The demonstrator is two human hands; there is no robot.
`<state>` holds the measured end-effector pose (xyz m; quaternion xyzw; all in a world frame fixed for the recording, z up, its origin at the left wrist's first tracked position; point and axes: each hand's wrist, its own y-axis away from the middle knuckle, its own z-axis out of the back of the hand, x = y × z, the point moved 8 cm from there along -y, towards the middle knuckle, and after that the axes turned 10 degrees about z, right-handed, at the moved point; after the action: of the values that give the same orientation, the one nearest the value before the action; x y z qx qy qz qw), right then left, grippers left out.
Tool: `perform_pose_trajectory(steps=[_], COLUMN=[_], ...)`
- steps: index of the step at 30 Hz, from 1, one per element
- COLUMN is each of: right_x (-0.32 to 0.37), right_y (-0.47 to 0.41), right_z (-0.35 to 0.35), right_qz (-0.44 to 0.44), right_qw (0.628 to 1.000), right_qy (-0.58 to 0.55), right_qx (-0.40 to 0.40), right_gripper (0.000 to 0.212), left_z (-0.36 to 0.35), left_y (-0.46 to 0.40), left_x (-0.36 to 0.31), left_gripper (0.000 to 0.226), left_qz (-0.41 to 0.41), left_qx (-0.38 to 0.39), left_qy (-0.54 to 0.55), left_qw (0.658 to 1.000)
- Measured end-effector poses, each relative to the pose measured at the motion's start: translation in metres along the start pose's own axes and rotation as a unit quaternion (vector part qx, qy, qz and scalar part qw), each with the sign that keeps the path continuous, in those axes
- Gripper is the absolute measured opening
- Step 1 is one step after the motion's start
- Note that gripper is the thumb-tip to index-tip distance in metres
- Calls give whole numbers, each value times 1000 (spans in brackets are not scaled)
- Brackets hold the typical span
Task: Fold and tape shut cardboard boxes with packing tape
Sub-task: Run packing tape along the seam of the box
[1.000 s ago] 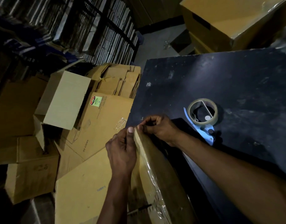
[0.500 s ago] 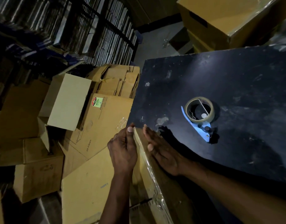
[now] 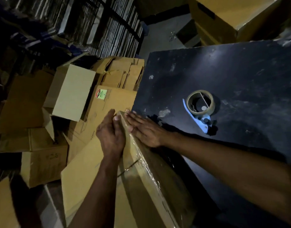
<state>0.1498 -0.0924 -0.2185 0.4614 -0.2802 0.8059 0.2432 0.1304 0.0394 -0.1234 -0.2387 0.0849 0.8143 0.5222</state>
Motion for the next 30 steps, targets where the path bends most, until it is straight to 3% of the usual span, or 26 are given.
perform_pose_trajectory(steps=[3,7,11,15,18,23,26,30], right_x=[1,21,4,-14,18,26,16,34], right_y=[-9,23,58,82,82,91,102,106], right_z=[9,-3,-31,-29,-30,-35,-33,-33], right_qz=[21,63,9,-41,-7,16,-23,7], right_qw=[1000,995,996,996,989,992,990,980], right_qy=[-18,-72,-81,-83,-145,-126,-142,-198], right_qx=[0,-39,-21,-4,-9,-23,-2,25], right_gripper=[82,71,84,86,85,78,94,98], left_z=[8,8,3,2,0,-1,-1,0], left_y=[43,114,154,153,151,146,125,88], left_x=[-2,-1,-9,-12,-10,-3,4,8], left_gripper=[51,52,58,59,59,59,60,64], left_qz=[-5,-15,-25,-32,-34,-39,-18,16], left_qx=[22,62,97,101,100,103,93,65], left_qy=[10,-32,-62,-62,-56,-56,-52,-59], left_qw=[1000,997,993,992,993,992,994,996])
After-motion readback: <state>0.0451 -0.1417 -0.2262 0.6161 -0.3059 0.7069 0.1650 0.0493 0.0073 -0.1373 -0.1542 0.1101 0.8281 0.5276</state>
